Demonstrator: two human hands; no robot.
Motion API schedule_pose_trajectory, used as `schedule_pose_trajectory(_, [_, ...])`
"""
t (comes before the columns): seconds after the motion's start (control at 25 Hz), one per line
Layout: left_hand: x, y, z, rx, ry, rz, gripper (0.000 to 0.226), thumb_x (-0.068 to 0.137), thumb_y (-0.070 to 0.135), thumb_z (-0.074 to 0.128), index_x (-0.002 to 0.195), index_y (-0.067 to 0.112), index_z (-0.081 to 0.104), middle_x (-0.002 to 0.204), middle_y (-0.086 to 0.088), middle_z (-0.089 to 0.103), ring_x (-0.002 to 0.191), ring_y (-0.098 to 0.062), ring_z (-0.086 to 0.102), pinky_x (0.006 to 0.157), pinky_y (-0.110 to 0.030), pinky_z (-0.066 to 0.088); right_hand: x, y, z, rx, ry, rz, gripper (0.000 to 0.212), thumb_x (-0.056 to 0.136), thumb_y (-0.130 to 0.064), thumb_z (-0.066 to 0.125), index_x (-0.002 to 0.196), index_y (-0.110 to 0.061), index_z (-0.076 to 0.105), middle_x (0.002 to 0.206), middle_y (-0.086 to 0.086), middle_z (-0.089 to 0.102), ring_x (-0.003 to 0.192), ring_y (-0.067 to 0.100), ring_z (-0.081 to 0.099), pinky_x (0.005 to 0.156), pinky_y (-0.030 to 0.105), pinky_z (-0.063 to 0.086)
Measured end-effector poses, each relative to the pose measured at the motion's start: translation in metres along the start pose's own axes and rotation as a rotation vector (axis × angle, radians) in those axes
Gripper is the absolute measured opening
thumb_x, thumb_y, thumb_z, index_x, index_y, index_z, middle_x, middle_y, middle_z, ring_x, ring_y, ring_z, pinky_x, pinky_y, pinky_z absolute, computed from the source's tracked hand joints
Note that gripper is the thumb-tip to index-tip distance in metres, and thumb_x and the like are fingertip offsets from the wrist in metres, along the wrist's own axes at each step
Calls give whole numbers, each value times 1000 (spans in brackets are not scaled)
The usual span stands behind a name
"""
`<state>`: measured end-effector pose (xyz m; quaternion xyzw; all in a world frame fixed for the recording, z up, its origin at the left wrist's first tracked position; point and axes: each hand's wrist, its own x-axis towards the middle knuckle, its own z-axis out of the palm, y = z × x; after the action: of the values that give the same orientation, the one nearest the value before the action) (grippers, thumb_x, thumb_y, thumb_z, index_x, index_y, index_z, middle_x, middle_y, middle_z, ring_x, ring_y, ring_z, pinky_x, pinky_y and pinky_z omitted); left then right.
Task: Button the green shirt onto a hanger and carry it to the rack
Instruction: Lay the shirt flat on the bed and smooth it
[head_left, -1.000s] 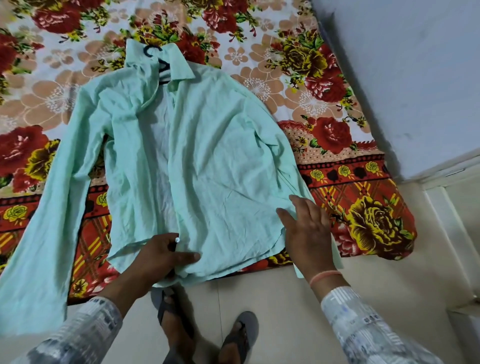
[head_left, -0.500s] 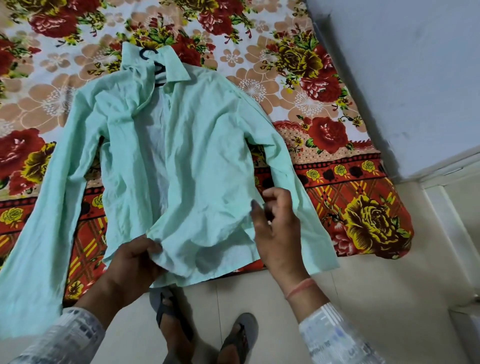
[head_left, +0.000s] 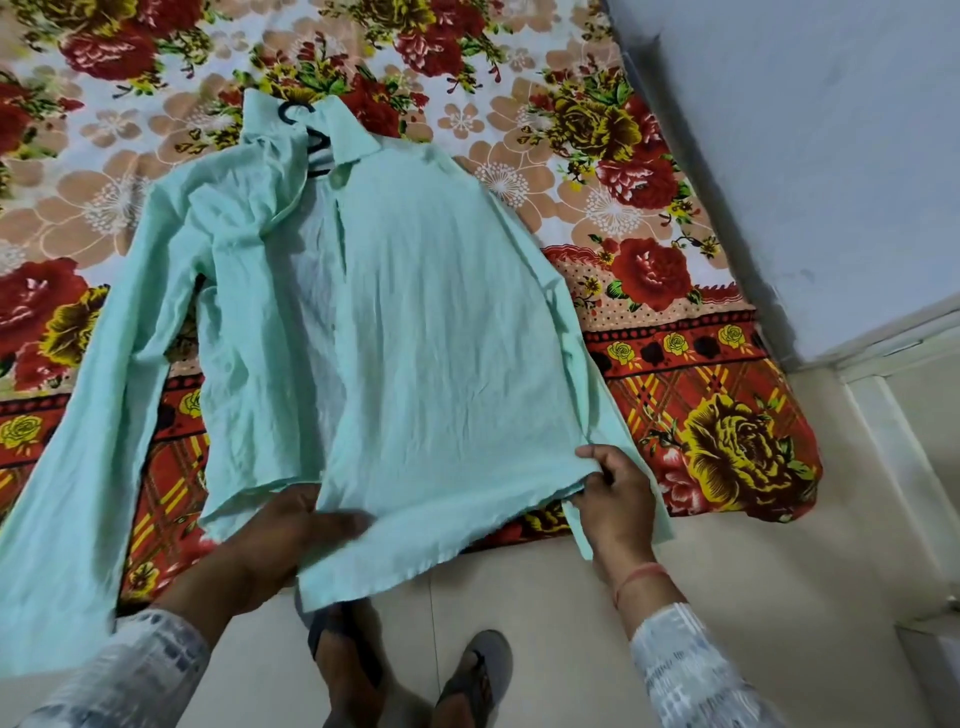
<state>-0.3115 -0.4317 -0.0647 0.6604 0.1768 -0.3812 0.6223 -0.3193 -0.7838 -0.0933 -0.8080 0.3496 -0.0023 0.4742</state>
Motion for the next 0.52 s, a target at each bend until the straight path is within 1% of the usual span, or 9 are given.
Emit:
schedule_pose_trajectory(0.04, [3, -2, 4, 102, 20, -2, 32, 61, 31, 104, 79, 13, 85, 79, -10, 80, 62, -23, 75, 55, -28, 56, 10, 16, -1, -68, -3, -53, 50, 81, -13, 44, 98, -48, 76, 110, -16, 76, 107, 25, 74, 91, 54, 64])
schedule_pose_trajectory(0.12, [8, -7, 7, 149, 89, -61, 21, 72, 26, 97, 73, 11, 83, 71, -8, 77, 57, -17, 69, 52, -26, 52, 14, 9, -8, -155, -31, -152, 50, 85, -10, 44, 106, -40, 79, 113, -25, 73, 109, 24, 74, 93, 51, 64])
schedule_pose_trajectory(0.2, [15, -14, 5, 203, 138, -102, 36, 67, 33, 101, 74, 4, 81, 68, -10, 73, 58, -19, 67, 56, -28, 52, 10, 2, -17, -272, -43, -265, 48, 90, 4, 51, 111, -25, 83, 116, -8, 78, 110, 26, 73, 102, 42, 60])
schedule_pose_trajectory(0.24, [18, -14, 6, 276, 134, -120, 48, 63, 41, 102, 70, 1, 77, 64, -10, 69, 57, -20, 66, 57, -30, 52, 10, 5, -22, -369, -49, -332, 45, 89, 10, 56, 112, -17, 83, 115, 2, 78, 109, 28, 73, 102, 35, 56])
schedule_pose_trajectory(0.32, [19, -8, 17, 403, 193, -150, 66, 65, 60, 96, 59, 3, 63, 56, -7, 63, 53, -21, 64, 56, -30, 50, 11, 13, -30, -493, -83, -397, 40, 86, 10, 64, 114, -13, 81, 113, 9, 73, 108, 31, 71, 98, 33, 55])
schedule_pose_trajectory(0.36, [20, -4, 19, 433, 296, -118, 70, 70, 68, 89, 58, 5, 60, 54, -6, 65, 53, -22, 66, 56, -30, 50, 12, 12, -33, -506, -125, -399, 39, 85, 6, 68, 116, -13, 80, 114, 9, 71, 109, 32, 70, 98, 35, 55])
schedule_pose_trajectory(0.44, [16, 4, 11, 534, 666, 91, 60, 78, 67, 82, 71, 9, 67, 65, -5, 72, 65, -29, 69, 59, -33, 47, 11, 2, -30, -489, -210, -379, 41, 84, -10, 69, 124, -14, 76, 121, 9, 67, 115, 33, 66, 99, 38, 52])
schedule_pose_trajectory(0.48, [14, 5, 1, 619, 850, 229, 46, 80, 55, 87, 87, 13, 69, 80, -7, 73, 77, -33, 69, 63, -36, 47, 8, -4, -27, -486, -197, -390, 47, 82, -18, 66, 128, -14, 73, 125, 10, 63, 118, 33, 63, 98, 39, 51])
schedule_pose_trajectory(0.52, [10, 5, -11, 697, 976, 300, 44, 79, 40, 92, 106, 14, 68, 99, -11, 71, 91, -38, 68, 71, -41, 50, 2, -13, -21, -498, -135, -426, 52, 80, -23, 64, 130, -13, 70, 129, 11, 60, 119, 34, 60, 97, 41, 50])
